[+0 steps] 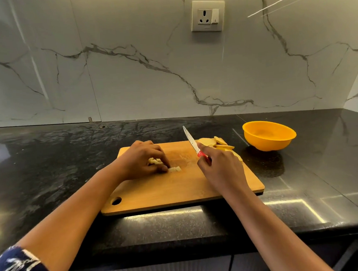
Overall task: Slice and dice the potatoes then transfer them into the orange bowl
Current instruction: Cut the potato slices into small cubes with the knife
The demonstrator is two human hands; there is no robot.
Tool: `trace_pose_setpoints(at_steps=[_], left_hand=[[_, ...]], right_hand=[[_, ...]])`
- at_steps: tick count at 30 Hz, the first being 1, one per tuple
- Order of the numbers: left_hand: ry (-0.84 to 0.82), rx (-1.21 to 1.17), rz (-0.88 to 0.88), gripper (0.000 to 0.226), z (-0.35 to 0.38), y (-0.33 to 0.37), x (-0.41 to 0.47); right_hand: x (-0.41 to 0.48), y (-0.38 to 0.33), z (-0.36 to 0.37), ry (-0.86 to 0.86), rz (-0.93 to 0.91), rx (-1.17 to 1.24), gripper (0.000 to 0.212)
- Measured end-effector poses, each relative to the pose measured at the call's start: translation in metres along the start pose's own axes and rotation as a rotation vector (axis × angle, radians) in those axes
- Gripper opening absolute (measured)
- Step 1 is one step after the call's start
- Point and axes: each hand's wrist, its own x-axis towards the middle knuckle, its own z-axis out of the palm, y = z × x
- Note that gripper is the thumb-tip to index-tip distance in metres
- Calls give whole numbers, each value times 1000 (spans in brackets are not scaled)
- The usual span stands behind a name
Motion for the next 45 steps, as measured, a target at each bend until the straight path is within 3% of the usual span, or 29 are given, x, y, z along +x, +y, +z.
trace_pose_setpoints(at_steps=[3, 7, 11, 13, 16, 20, 25, 27, 30, 33, 35, 37, 40, 45], left_hand=[[25, 112, -64, 17, -3, -5, 0], [78, 247, -103, 26, -4, -11, -8], [260, 56, -68, 29, -2, -9, -7], [167, -37, -3, 38, 1, 3, -2], [26, -11, 80, 29, 8, 18, 9], [61, 118, 73, 19, 6, 17, 12], [107, 372, -103, 22, -2, -5, -1], [195, 268, -138, 18, -5, -10, -6], [310, -72, -97, 22, -8, -15, -8], [108, -217, -71, 27, -8, -6, -7], [-62, -84, -31, 56, -5, 0, -5], [-109, 27, -11, 48, 0, 1, -2], [67, 125, 18, 23, 2, -2, 0], [240, 267, 25, 19, 0, -10, -3]], right_hand=[[0, 0, 0, -2, 2, 1, 44], [0, 1, 0, -6, 2, 3, 44], [1, 1, 0, -16, 4, 3, 44], [2, 0, 0, -14, 9, 0, 44], [2, 0, 0, 3, 11, 7, 44], [3, 0, -2, 6, 9, 8, 45], [3, 1, -4, 9, 13, 10, 44], [2, 1, -4, 16, 12, 16, 44], [2, 2, -2, 27, 10, 25, 44], [2, 1, -1, 28, 11, 21, 44], [2, 2, -1, 29, 9, 15, 44], [2, 2, -1, 31, 5, 19, 45], [2, 2, 0, 43, 3, 23, 44], [3, 3, 0, 28, 4, 7, 44]])
